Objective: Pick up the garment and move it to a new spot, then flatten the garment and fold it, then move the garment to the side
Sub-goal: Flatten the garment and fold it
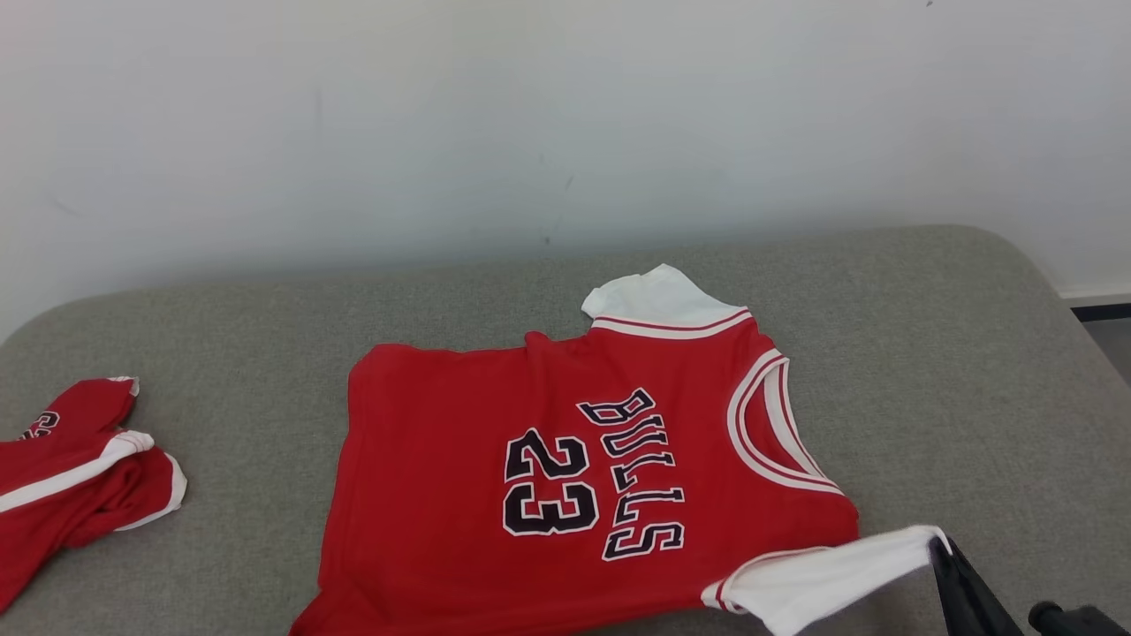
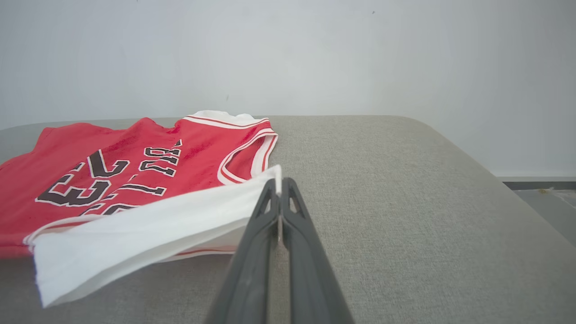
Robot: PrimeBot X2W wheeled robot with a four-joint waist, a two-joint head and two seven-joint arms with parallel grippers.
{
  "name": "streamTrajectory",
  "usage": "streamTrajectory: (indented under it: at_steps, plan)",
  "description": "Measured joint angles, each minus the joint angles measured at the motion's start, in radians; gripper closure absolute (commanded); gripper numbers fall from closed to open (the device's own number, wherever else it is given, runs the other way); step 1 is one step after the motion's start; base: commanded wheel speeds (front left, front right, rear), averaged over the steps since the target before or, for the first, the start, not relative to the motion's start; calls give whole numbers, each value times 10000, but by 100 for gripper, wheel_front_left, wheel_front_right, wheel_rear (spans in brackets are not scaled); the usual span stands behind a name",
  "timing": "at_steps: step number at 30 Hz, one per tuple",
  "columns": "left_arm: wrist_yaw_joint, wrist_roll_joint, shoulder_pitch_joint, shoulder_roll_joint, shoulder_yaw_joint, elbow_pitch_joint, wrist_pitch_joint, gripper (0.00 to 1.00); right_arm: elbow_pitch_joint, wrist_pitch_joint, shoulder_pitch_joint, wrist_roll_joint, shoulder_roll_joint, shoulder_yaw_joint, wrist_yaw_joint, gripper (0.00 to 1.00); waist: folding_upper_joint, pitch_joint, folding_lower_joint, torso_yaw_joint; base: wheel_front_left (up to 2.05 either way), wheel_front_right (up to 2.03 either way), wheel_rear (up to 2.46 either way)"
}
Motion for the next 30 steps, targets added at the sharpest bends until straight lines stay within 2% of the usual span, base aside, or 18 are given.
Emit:
streamTrajectory:
  at_steps: [6, 13, 18, 30]
  plan:
    - [-117, 213, -1024, -2, -58, -59, 0, 100, 382, 0, -1380, -128, -82, 324, -2, 100, 0, 326, 0, 41, 0, 0, 0]
    - [-178, 554, -2111, 31, -217, 351, 0, 100, 1908, 2, -2835, -420, 117, 215, -2, 100, 1, 752, 0, 216, 0, 0, 0]
    - [-178, 639, -2945, 40, -249, 579, 0, 100, 2439, 0, -3924, -669, 207, 115, -2, 100, 2, 1247, 1, 327, 0, 0, 0]
    - [-86, 748, -4018, 36, -299, 1049, 0, 100, 3018, 0, -5111, -1103, 161, -165, -2, 100, 2, 2295, 1, 502, 0, 0, 0]
